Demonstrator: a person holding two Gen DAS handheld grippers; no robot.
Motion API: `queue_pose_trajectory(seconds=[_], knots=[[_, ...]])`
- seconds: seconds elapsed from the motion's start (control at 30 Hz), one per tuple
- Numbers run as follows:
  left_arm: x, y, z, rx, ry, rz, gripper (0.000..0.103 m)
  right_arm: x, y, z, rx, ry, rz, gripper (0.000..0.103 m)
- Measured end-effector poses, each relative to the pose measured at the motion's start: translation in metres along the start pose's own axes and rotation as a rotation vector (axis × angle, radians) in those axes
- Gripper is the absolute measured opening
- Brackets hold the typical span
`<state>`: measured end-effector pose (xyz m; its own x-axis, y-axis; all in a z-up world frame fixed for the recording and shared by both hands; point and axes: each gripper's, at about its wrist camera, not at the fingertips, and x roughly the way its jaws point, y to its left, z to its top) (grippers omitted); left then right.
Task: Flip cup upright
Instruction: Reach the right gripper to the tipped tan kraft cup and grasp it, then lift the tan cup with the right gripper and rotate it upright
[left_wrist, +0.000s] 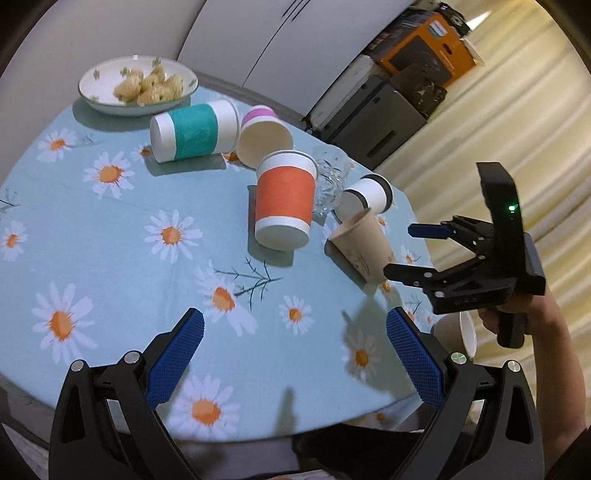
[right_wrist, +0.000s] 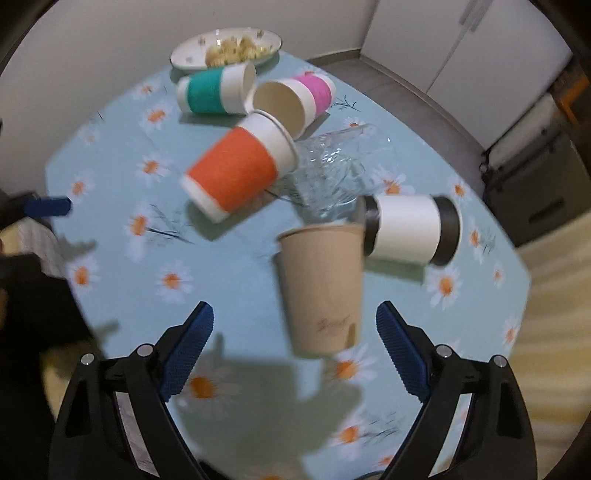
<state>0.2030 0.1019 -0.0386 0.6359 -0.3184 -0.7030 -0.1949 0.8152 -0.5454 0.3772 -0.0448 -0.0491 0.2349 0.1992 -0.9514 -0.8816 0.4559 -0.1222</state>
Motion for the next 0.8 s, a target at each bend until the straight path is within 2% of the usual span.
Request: queue_pose_trajectory(seconds=[0.17,0.23,0.4,0.47,0.7,0.8], knots=[[0.013,0.01,0.01,-0.038,0.031,-0.017,0.096,0.031,-0.016,0.017,-0.009,0.134,0.028,0.077],[0.016,0.013,0.011,-0.043,0.039,-0.021,0.096,0.042,-0.018,0.017,-0.018,0.174,0.035,0.076],[0.022,0.021,0.01,-0.071,0.07,-0.044,0.096,0.06,-0.019,0.019,-0.011,0.223,0.064,0.068],[0.021,0.023,0.01,-0.077,0.072,-0.051,0.096,0.066,-0.019,0.017,-0.016,0.241,0.057,0.059],[0.015,0.027,0.008,-0.089,0.062,-0.054,0.096,0.06,-0.019,0.015,0.032,0.221,0.097,0.058],[0.013,0.028,0.006,-0.087,0.057,-0.048,0.096,0.044,-0.019,0.011,0.122,0.189,0.145,0.058]])
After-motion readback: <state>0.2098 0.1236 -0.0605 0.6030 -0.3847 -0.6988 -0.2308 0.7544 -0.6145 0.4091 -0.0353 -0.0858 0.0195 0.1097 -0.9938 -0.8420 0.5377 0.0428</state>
